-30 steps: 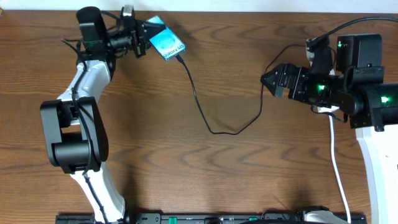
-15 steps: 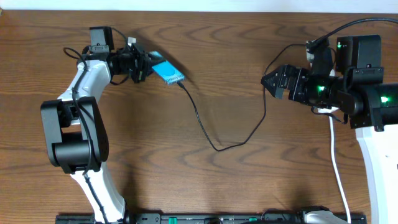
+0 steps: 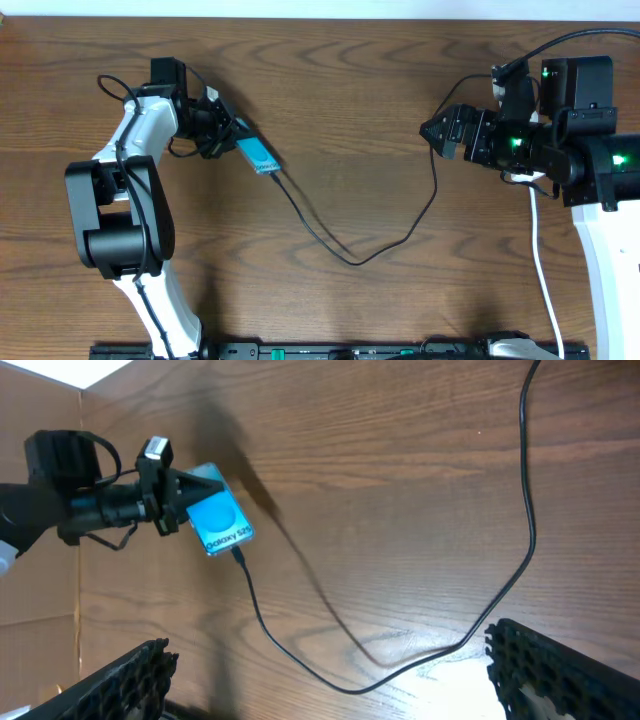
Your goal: Plug charger to phone and switch on socket
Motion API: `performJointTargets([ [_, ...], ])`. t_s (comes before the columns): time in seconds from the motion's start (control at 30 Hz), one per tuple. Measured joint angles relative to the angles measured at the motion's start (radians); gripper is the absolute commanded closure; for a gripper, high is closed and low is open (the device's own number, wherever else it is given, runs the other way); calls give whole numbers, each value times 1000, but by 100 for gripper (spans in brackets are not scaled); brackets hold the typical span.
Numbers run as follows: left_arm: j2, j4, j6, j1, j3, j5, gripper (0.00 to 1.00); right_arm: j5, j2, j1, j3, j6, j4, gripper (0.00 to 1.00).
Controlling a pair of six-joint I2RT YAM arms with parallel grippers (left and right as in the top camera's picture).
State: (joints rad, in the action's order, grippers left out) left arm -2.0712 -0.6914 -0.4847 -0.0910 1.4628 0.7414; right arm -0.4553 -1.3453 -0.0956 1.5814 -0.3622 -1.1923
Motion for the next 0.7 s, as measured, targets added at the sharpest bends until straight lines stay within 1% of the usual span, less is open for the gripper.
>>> performJointTargets([
  [0.23,0,-26,67,0,0,-81,93,0,0,0,0,0,-2,1],
  [0.43,0,-80,97,0,0,-147,93,0,0,0,0,0,-8,1],
  [0.7,0,-126,113,0,0,-187,93,0,0,-22,0,0,-11,1],
])
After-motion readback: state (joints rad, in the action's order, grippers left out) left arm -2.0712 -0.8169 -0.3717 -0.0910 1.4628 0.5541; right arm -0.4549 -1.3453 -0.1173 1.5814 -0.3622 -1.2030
